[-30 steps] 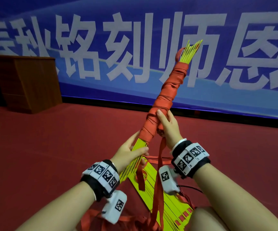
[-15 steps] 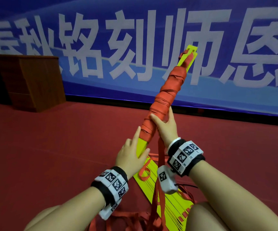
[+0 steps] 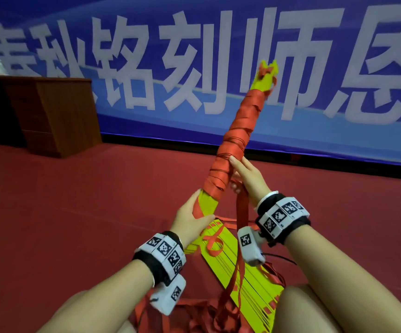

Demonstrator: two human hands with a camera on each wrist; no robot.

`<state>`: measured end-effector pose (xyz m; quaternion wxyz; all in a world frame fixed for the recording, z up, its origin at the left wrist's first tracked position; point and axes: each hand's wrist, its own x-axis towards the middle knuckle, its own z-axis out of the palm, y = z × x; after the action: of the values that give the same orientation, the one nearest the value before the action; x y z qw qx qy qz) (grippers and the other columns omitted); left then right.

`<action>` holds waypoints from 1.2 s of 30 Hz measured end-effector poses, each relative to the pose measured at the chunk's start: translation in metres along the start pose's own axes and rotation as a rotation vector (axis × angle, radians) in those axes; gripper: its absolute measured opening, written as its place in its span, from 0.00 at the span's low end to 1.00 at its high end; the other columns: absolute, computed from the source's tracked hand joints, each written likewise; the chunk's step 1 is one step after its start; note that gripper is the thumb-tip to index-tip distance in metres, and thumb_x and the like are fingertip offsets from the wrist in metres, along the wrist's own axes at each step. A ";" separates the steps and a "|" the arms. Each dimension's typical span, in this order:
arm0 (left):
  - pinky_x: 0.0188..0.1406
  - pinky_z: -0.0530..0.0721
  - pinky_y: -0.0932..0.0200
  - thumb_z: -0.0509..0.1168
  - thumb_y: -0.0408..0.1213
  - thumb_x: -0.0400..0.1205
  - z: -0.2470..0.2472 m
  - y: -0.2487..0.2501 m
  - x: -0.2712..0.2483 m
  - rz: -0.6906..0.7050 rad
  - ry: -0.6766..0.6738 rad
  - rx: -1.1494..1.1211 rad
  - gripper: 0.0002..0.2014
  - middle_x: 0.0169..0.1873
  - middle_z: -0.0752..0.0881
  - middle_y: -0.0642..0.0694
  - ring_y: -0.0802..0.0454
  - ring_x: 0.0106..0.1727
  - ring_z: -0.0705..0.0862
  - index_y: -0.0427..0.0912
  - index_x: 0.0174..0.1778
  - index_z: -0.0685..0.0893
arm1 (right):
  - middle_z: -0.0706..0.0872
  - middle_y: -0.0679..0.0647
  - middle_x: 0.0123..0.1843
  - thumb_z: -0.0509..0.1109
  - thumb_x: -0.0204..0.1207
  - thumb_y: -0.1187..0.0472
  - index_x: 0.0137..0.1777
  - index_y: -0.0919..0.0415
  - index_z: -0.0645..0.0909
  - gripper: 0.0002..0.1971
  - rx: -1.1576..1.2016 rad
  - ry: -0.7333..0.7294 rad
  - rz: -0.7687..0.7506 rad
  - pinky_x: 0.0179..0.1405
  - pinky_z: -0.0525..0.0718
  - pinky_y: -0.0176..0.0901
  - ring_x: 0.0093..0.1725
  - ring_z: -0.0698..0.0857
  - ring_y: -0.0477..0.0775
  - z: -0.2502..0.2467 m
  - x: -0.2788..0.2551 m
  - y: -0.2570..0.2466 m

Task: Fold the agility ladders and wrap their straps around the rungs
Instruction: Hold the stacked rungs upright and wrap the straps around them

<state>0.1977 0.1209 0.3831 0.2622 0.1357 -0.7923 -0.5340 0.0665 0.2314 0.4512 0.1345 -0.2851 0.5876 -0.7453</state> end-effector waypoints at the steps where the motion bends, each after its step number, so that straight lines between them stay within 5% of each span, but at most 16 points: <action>1: 0.50 0.81 0.65 0.75 0.37 0.75 -0.006 -0.001 0.000 0.030 0.049 0.186 0.38 0.57 0.88 0.48 0.51 0.52 0.85 0.57 0.80 0.67 | 0.73 0.55 0.31 0.67 0.82 0.51 0.56 0.46 0.81 0.06 -0.013 0.000 0.012 0.17 0.70 0.33 0.20 0.73 0.48 0.000 0.000 0.002; 4: 0.50 0.80 0.52 0.69 0.50 0.79 -0.015 -0.001 -0.005 0.108 0.133 0.680 0.39 0.54 0.86 0.46 0.41 0.56 0.85 0.70 0.82 0.54 | 0.77 0.54 0.29 0.70 0.79 0.51 0.59 0.49 0.78 0.11 -0.087 0.064 -0.033 0.18 0.72 0.35 0.19 0.74 0.50 0.009 -0.002 0.009; 8: 0.49 0.78 0.50 0.62 0.58 0.83 -0.005 -0.001 -0.008 0.139 0.090 0.785 0.39 0.53 0.80 0.43 0.39 0.55 0.84 0.67 0.83 0.44 | 0.78 0.53 0.29 0.74 0.76 0.57 0.61 0.61 0.75 0.18 -0.091 0.183 -0.080 0.17 0.71 0.35 0.17 0.73 0.48 0.016 -0.005 0.013; 11: 0.55 0.78 0.51 0.59 0.57 0.84 0.004 -0.007 -0.003 0.088 -0.018 0.573 0.35 0.62 0.80 0.40 0.38 0.61 0.82 0.65 0.84 0.47 | 0.78 0.53 0.30 0.73 0.77 0.60 0.62 0.61 0.76 0.16 -0.093 0.168 -0.130 0.16 0.70 0.34 0.17 0.72 0.47 0.012 -0.006 0.013; 14: 0.62 0.73 0.62 0.62 0.48 0.86 0.013 -0.008 -0.001 0.030 -0.088 0.214 0.31 0.69 0.79 0.49 0.48 0.72 0.77 0.57 0.83 0.58 | 0.78 0.54 0.31 0.72 0.78 0.62 0.65 0.55 0.76 0.17 -0.105 0.111 -0.177 0.16 0.70 0.34 0.17 0.71 0.46 0.009 -0.008 0.009; 17: 0.50 0.81 0.65 0.70 0.41 0.82 0.018 -0.005 0.005 -0.140 -0.152 -0.231 0.16 0.52 0.85 0.50 0.55 0.50 0.86 0.55 0.65 0.79 | 0.78 0.55 0.31 0.71 0.79 0.62 0.71 0.52 0.74 0.22 -0.097 0.060 -0.202 0.16 0.69 0.34 0.17 0.69 0.45 0.007 -0.009 0.000; 20: 0.37 0.84 0.58 0.74 0.44 0.74 0.023 -0.003 0.007 -0.177 -0.182 -0.443 0.12 0.39 0.85 0.43 0.52 0.33 0.85 0.49 0.50 0.83 | 0.78 0.55 0.32 0.71 0.78 0.62 0.73 0.52 0.73 0.24 -0.067 0.045 -0.217 0.16 0.69 0.34 0.18 0.69 0.45 0.003 -0.007 -0.007; 22: 0.40 0.83 0.64 0.74 0.38 0.78 0.028 -0.003 0.005 -0.093 -0.099 -0.406 0.07 0.37 0.87 0.50 0.56 0.37 0.85 0.51 0.50 0.84 | 0.78 0.56 0.31 0.73 0.78 0.60 0.73 0.50 0.74 0.24 -0.057 0.013 -0.203 0.17 0.70 0.35 0.19 0.70 0.47 0.000 -0.006 -0.009; 25: 0.46 0.81 0.72 0.74 0.33 0.77 0.031 -0.008 0.007 -0.016 0.077 -0.332 0.15 0.41 0.90 0.60 0.62 0.44 0.86 0.56 0.54 0.85 | 0.78 0.61 0.32 0.74 0.75 0.55 0.69 0.44 0.78 0.22 -0.079 -0.028 -0.176 0.21 0.73 0.38 0.22 0.73 0.53 -0.005 -0.009 -0.010; 28: 0.51 0.84 0.62 0.77 0.54 0.69 0.024 -0.012 0.012 0.017 0.246 -0.071 0.28 0.44 0.90 0.64 0.59 0.48 0.88 0.70 0.66 0.79 | 0.78 0.58 0.28 0.72 0.78 0.55 0.69 0.42 0.77 0.20 -0.220 0.075 -0.213 0.17 0.74 0.40 0.18 0.75 0.55 -0.006 -0.012 -0.015; 31: 0.53 0.83 0.57 0.71 0.63 0.71 0.020 -0.006 0.010 0.086 0.268 0.272 0.35 0.54 0.89 0.54 0.50 0.56 0.87 0.76 0.74 0.67 | 0.79 0.52 0.26 0.72 0.78 0.55 0.71 0.49 0.72 0.23 -0.275 0.172 -0.270 0.15 0.73 0.40 0.17 0.76 0.52 -0.004 -0.012 -0.014; 34: 0.54 0.80 0.57 0.53 0.69 0.73 0.028 -0.004 0.003 0.190 0.200 0.320 0.33 0.63 0.86 0.48 0.45 0.63 0.84 0.74 0.77 0.60 | 0.81 0.43 0.25 0.76 0.74 0.56 0.73 0.49 0.69 0.29 -0.233 0.282 -0.320 0.17 0.73 0.37 0.18 0.76 0.46 -0.008 -0.010 -0.017; 36: 0.59 0.76 0.66 0.50 0.65 0.78 0.033 -0.001 0.003 0.191 0.127 0.247 0.26 0.69 0.81 0.55 0.51 0.70 0.80 0.75 0.75 0.61 | 0.82 0.41 0.28 0.75 0.75 0.59 0.73 0.49 0.72 0.27 -0.190 0.285 -0.351 0.19 0.72 0.35 0.20 0.75 0.42 -0.012 -0.010 -0.021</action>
<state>0.1766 0.1444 0.3734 0.3425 0.1244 -0.8429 -0.3958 0.0700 0.2521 0.4668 -0.1088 -0.2859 0.6096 -0.7313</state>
